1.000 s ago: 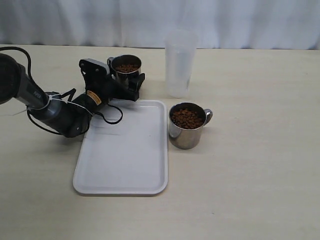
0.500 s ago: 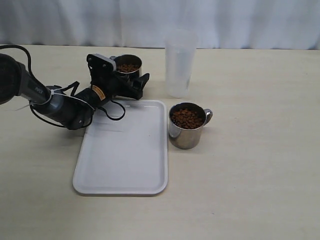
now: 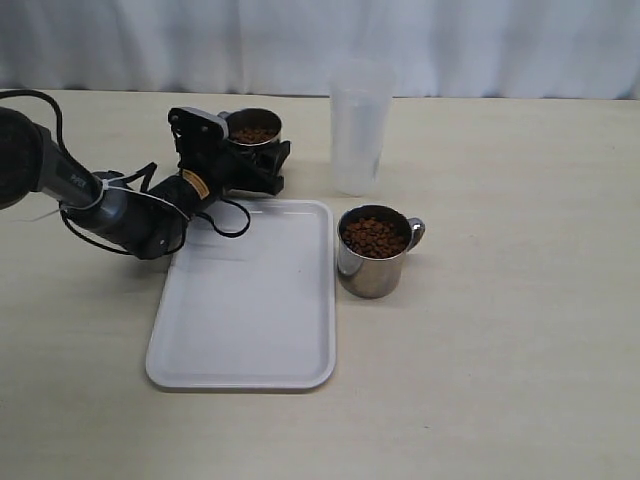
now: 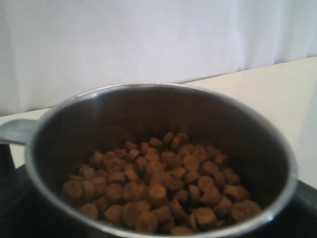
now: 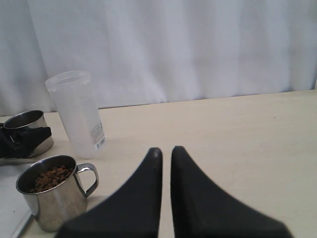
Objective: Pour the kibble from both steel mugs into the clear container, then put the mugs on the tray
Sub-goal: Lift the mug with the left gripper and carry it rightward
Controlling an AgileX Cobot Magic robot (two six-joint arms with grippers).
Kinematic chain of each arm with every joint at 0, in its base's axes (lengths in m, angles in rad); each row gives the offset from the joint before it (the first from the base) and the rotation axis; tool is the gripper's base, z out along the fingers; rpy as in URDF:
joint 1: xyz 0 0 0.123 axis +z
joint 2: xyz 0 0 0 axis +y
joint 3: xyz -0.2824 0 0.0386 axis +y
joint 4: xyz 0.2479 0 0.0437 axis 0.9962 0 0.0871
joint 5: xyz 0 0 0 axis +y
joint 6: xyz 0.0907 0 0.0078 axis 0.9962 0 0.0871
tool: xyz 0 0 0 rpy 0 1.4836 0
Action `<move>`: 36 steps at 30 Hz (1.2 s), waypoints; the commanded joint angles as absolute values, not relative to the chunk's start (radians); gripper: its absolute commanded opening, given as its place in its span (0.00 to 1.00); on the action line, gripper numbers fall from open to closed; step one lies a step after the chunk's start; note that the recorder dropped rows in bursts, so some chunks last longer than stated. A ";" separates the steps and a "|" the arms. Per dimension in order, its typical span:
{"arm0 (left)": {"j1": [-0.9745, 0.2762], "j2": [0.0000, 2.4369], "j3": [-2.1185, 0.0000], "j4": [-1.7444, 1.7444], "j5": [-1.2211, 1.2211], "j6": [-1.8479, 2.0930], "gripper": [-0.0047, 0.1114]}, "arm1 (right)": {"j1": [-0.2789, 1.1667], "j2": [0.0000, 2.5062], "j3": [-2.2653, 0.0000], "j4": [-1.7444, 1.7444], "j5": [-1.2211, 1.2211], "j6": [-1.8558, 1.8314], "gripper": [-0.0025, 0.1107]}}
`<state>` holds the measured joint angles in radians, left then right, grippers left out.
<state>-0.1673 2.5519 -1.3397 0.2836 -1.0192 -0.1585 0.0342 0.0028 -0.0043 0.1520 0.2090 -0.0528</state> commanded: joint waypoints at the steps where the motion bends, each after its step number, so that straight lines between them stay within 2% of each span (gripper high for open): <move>1: -0.169 2.540 -1.343 0.254 -1.030 -0.161 0.04 | 0.038 0.000 0.000 0.153 0.211 -0.052 0.07; 9: -0.135 2.469 -1.343 0.384 -1.012 -0.188 0.04 | 0.038 0.000 0.000 0.153 0.211 -0.052 0.07; 17: -0.123 2.299 -1.340 0.547 -0.845 -0.261 0.04 | 0.038 0.000 0.000 0.153 0.211 -0.052 0.07; 22: -0.112 2.239 -1.285 0.553 -0.844 -0.292 0.04 | 0.038 0.000 0.000 0.153 0.211 -0.052 0.07; 32: -0.010 2.025 -1.100 0.594 -0.844 -0.289 0.04 | 0.038 0.000 0.000 0.153 0.211 -0.052 0.07; 36: -0.001 1.908 -1.070 0.665 -0.726 -0.301 0.04 | 0.038 0.000 0.000 0.153 0.211 -0.052 0.07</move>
<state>-0.0023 1.9920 -1.0831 0.6201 -0.7629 -0.2837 0.0342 0.0028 -0.0043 0.1520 0.2090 -0.0528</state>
